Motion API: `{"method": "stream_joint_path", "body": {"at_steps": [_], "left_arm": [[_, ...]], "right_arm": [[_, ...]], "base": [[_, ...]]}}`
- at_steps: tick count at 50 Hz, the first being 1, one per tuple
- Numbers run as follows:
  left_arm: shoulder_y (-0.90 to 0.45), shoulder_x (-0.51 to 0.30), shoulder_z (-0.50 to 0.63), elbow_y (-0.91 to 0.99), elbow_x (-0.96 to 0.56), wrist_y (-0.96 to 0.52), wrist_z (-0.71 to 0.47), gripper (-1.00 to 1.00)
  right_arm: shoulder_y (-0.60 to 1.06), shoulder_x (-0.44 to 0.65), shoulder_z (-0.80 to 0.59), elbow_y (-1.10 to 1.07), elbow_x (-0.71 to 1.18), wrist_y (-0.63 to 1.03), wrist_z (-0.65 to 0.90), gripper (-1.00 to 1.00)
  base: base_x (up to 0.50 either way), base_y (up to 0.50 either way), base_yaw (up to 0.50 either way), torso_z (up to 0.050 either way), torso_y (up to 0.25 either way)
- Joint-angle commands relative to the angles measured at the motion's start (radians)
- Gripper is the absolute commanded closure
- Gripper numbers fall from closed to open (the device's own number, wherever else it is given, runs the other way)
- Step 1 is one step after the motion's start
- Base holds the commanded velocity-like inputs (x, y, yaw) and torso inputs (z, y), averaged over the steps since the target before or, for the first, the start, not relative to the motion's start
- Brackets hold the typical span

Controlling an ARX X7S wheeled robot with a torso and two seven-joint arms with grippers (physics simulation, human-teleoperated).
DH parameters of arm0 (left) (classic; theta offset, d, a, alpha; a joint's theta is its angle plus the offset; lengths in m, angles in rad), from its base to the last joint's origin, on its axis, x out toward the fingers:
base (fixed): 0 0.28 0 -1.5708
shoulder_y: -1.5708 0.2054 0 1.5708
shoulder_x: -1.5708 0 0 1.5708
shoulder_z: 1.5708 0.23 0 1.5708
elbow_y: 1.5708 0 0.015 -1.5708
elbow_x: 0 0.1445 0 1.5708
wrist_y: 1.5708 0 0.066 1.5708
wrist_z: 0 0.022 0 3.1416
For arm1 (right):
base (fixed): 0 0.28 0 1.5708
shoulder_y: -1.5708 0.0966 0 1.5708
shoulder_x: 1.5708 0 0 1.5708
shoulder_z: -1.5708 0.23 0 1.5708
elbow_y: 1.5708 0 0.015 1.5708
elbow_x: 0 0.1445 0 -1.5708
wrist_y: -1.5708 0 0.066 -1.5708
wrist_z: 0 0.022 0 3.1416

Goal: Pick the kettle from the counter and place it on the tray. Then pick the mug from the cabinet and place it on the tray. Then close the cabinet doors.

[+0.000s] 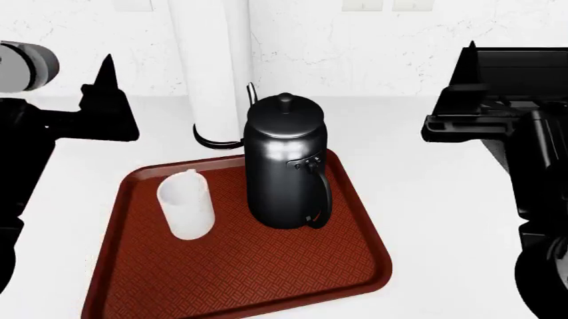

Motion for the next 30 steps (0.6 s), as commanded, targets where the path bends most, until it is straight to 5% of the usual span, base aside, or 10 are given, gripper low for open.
{"method": "stream_joint_path", "body": {"at_steps": [1,16,30], "left_arm": [[-0.031,-0.030,-0.015,-0.003,-0.040,-0.012,-0.024,-1.00],[-0.009,-0.045,-0.037,0.027,-0.067,0.002,-0.042,-1.00],[-0.017,-0.006,0.013,0.008,0.032,0.008,-0.023,-1.00]], "right_arm": [[0.052,0.070,0.061,-0.043,0.160,0.040,0.044,-1.00],[0.088,0.129,0.114,-0.064,0.301,0.034,0.084,-1.00],[0.113,0.127,0.099,-0.063,0.311,0.040,0.082,-1.00]], "base": [[0.00,0.00,0.00,0.000,0.000],[0.00,-0.01,0.00,0.000,0.000],[0.00,-0.46,0.00,0.000,0.000]]}}
